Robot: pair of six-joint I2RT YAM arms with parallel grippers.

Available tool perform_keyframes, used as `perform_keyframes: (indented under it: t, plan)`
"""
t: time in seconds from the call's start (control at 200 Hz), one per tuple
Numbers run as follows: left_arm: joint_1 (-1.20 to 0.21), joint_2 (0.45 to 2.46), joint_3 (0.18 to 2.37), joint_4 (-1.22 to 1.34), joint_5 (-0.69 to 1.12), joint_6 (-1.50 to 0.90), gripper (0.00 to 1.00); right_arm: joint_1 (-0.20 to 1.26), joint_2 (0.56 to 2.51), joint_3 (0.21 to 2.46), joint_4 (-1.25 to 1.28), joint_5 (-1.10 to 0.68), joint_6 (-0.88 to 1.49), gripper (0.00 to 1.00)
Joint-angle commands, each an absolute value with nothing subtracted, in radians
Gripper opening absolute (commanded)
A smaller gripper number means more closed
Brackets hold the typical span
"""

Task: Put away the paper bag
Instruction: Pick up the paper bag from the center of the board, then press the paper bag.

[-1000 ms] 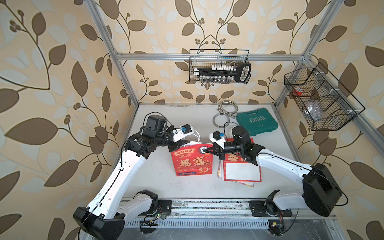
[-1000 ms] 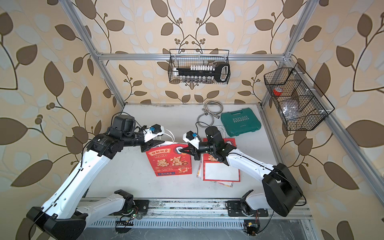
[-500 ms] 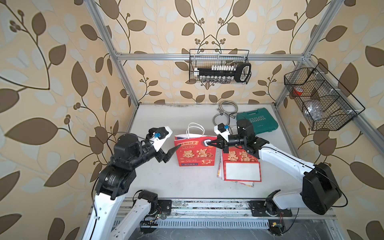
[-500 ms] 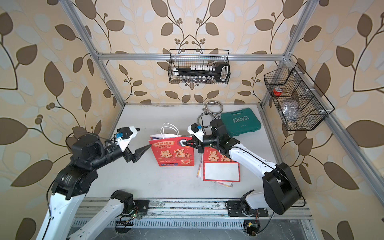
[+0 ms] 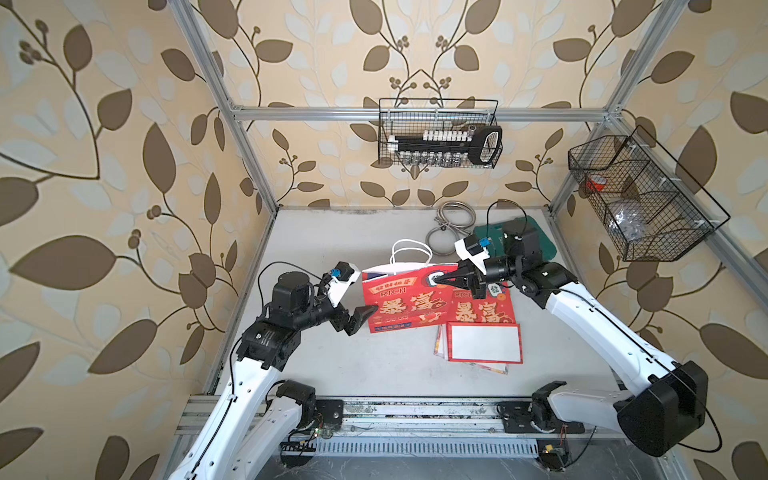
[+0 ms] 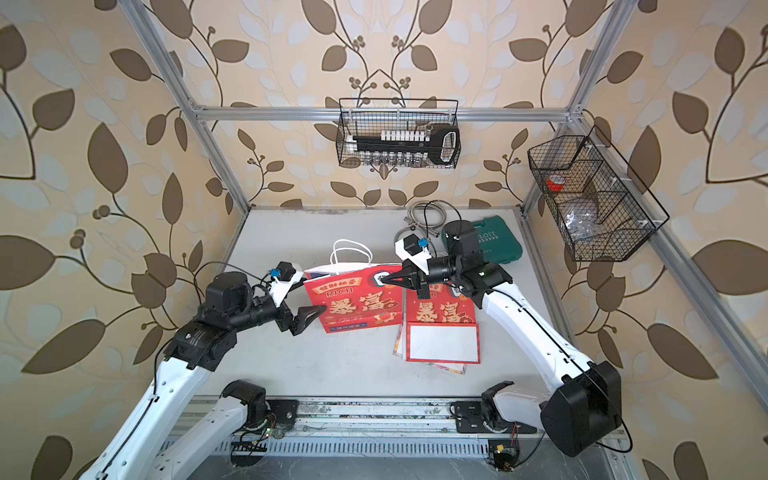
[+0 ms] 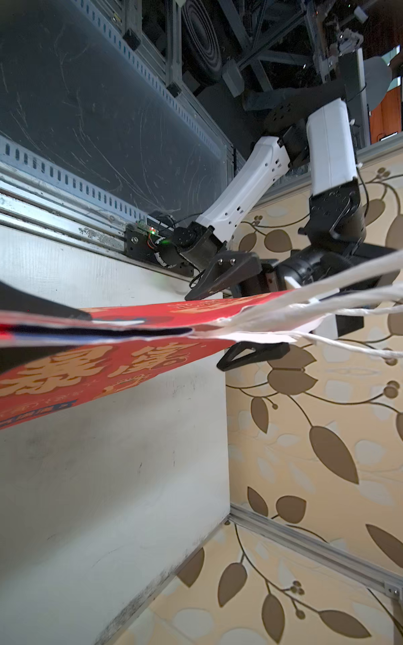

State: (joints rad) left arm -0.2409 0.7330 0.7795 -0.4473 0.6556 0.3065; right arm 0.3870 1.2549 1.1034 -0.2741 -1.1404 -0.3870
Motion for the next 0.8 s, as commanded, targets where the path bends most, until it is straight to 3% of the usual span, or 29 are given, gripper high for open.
perform_keyframes:
  t: [0.0,0.11,0.225,0.405,0.45,0.63,0.67,0.69,0.74,0.795]
  plan:
    - [-0.236,0.784,0.791,-0.266,0.941,0.276,0.96,0.372,1.246,1.139,-0.357,-1.223,-0.411,0.0]
    - [-0.236,0.836,0.796,-0.217,1.068,0.259,0.82,0.346,1.252,1.155,-0.358,-1.253,-0.4,0.0]
    - [-0.236,0.843,0.79,-0.121,1.103,0.233,0.5,0.323,1.256,1.16,-0.369,-1.269,-0.396,0.0]
    - [-0.236,0.873,0.825,0.014,1.177,0.147,0.15,0.311,1.276,1.16,-0.427,-1.268,-0.44,0.0]
    - [-0.236,0.881,0.839,0.023,1.193,0.143,0.0,0.312,1.283,1.162,-0.434,-1.264,-0.446,0.0]
    - [-0.238,0.897,0.886,0.024,1.189,0.115,0.0,0.312,1.296,1.173,-0.462,-1.267,-0.466,0.0]
    - [-0.238,0.901,0.896,0.039,1.173,0.078,0.37,0.312,1.296,1.173,-0.463,-1.268,-0.467,0.0]
    - [-0.24,0.902,0.899,0.05,1.162,0.056,0.48,0.312,1.297,1.175,-0.464,-1.269,-0.468,0.0]
    - [-0.246,0.908,0.901,0.09,1.164,0.011,0.55,0.313,1.297,1.18,-0.462,-1.272,-0.466,0.0]
    - [-0.261,0.912,0.901,0.121,1.164,-0.013,0.49,0.311,1.299,1.188,-0.462,-1.276,-0.464,0.0]
